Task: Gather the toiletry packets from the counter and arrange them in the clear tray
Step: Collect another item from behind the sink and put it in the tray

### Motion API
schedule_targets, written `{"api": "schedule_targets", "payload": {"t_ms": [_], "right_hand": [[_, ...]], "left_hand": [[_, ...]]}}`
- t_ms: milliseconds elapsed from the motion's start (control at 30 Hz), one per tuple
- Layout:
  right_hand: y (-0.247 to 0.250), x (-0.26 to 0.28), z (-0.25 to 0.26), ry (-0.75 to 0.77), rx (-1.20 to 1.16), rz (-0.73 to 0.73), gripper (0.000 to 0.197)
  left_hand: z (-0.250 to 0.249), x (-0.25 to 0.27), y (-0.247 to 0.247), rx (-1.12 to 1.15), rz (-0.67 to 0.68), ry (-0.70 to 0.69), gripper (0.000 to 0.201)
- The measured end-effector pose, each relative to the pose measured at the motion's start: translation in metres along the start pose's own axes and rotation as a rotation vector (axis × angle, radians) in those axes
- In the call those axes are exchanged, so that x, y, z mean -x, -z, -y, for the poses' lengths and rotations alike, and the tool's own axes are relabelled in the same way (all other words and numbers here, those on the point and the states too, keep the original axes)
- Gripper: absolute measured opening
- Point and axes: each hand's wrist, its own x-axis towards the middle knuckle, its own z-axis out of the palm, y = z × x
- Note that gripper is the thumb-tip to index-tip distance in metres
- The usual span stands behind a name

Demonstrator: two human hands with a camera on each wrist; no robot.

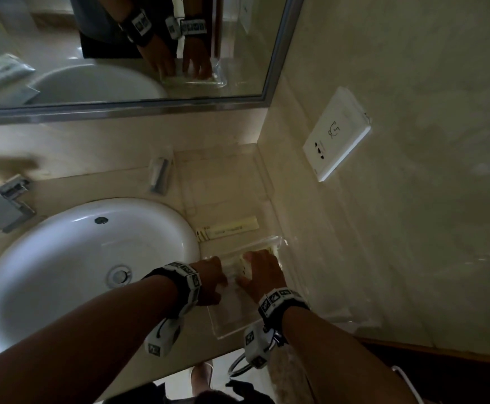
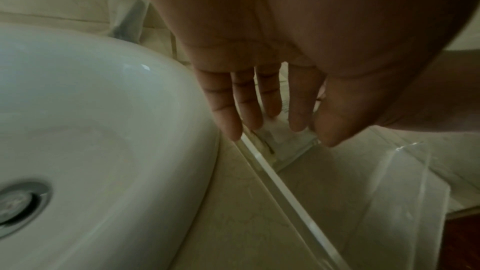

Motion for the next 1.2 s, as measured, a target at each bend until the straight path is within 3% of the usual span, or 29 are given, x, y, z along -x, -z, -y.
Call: {"api": "schedule_targets", "payload": {"t_ms": [133,467,733,1000,1200], "right_hand": [[0.005,0.0,0.003,0.003,0.004,-0.01,0.067],[0.028,-0.021,0.048,0.086,-0.003,-0.17,0.053],[0.041,-0.076,0.125,0.17,0.016,-0.029,0.052],[0.029,-0.12,0.192,0.215,0.009,0.097,0.053],[0.022,-0.156,0.241,0.225,0.027,0.087,0.054]], "left_hand": [[0.005,0.01,0.01,0.063,-0.036,0.018,0.054],[0.045,0.058,0.051,0.112,-0.183,0.181,0.044],[0.105,0.098,0.064,0.326,-0.373,0.399,0.04],[0.17,0.108,0.079,0.462,-0.423,0.502,0.038],[0.207,0.096,0.091,0.51,-0.416,0.535,0.039]]}}
